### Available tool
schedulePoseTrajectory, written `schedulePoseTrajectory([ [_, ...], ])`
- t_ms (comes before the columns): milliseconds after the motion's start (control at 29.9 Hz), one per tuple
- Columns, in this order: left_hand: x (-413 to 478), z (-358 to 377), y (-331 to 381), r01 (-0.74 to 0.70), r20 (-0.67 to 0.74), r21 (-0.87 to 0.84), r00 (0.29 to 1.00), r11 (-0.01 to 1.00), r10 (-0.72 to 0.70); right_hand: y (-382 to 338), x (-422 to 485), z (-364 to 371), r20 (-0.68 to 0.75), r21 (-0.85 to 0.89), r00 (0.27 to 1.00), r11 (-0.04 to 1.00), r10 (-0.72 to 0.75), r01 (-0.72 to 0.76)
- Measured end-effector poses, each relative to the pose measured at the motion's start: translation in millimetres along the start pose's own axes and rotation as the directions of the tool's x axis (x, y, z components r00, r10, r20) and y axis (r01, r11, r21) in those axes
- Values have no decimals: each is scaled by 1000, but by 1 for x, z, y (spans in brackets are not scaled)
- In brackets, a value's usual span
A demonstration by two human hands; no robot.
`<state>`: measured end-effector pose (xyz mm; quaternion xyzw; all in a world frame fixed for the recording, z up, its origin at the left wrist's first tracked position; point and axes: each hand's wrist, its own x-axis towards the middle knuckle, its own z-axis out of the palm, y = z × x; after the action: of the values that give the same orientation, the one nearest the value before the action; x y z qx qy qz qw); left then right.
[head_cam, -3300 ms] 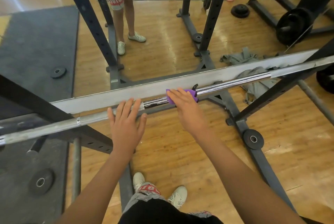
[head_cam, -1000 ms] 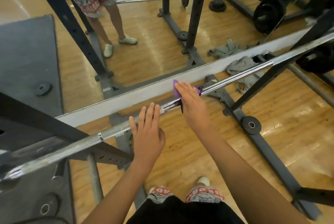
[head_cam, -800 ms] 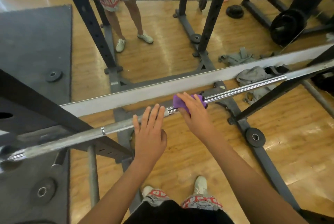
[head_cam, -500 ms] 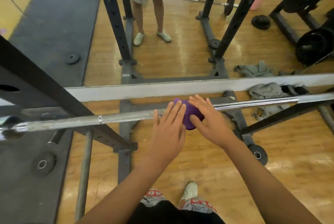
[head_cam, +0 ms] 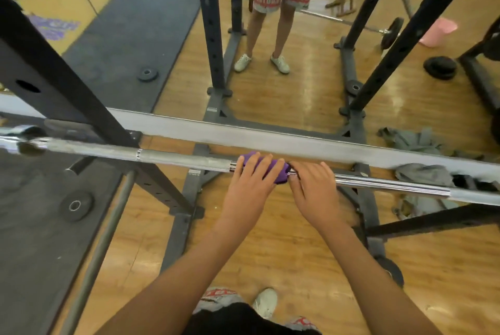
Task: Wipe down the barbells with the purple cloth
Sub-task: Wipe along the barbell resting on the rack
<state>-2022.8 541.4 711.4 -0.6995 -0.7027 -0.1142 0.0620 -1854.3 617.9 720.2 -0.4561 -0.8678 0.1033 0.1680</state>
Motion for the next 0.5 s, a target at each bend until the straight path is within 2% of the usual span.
schedulePoseTrajectory([
  [268,5,1,4,42,-24,11,999,999,-42,4,-2,2,-42,9,999,999,-32,32],
  [401,1,-2,-21,-20,-42,1,999,1000,20,3,-4,5,-70,4,997,1000,-22,22],
  [502,-7,-3,-41,59,-123,-56,990,997,-65,5,-5,5,-87,17,996,1000,-18,20],
])
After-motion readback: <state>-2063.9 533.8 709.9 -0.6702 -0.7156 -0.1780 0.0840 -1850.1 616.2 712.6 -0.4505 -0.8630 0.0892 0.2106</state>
